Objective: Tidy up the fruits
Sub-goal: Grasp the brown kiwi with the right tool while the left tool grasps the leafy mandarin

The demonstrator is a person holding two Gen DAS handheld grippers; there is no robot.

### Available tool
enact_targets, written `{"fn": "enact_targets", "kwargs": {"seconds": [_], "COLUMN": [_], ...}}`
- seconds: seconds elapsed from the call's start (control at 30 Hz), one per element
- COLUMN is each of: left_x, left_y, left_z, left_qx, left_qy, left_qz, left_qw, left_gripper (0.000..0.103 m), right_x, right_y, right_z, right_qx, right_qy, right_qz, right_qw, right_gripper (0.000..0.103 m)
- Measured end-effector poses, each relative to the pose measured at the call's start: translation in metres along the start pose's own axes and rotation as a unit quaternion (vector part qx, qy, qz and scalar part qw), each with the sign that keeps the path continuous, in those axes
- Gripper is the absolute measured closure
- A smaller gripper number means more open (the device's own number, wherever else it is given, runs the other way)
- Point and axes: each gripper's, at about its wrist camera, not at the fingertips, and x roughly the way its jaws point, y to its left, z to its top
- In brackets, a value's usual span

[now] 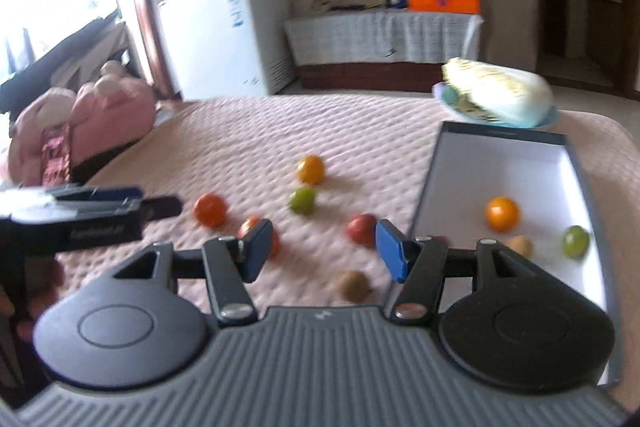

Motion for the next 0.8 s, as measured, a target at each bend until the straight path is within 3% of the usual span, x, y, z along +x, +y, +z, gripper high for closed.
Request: {"fn": "enact_targets", "kwargs": {"seconds": [0.27, 0.43, 0.57, 0.8], "left_x": [-0.001, -0.001, -0.003, -0.002], "left_y": [0.009, 0.011, 0.012, 0.014], "left_z": [0.0, 0.001, 0.0, -0.002], "left_qx": [-0.002, -0.014, -0.007, -0.005], "left_qy": [0.004, 0.008, 0.008, 0.015], "left_qz": [-0.003, -0.013, -0.017, -0.022], "left_qw": [1.0, 0.9998, 0.9998, 0.9996], "left_gripper": [0.04, 0.04, 0.04, 0.04], "right_x": [0.018, 0.032, 0.051, 0.062], "right_y": [0.02, 0.021, 0.024, 0.035], "right_z": [-0.012, -0.011, -0.015, -0.021], "right_qx": [-0.037, -0.033, -0.049, -0.113], "right_qy": [0.046, 0.053, 0.084, 0.098], "right_qz": [0.0, -0.047, -0.097, -0.139], "right_qw": [0.998, 0.997, 0.991, 0.979], "right_gripper": [0.044, 0.047, 0.06, 0.063]}}
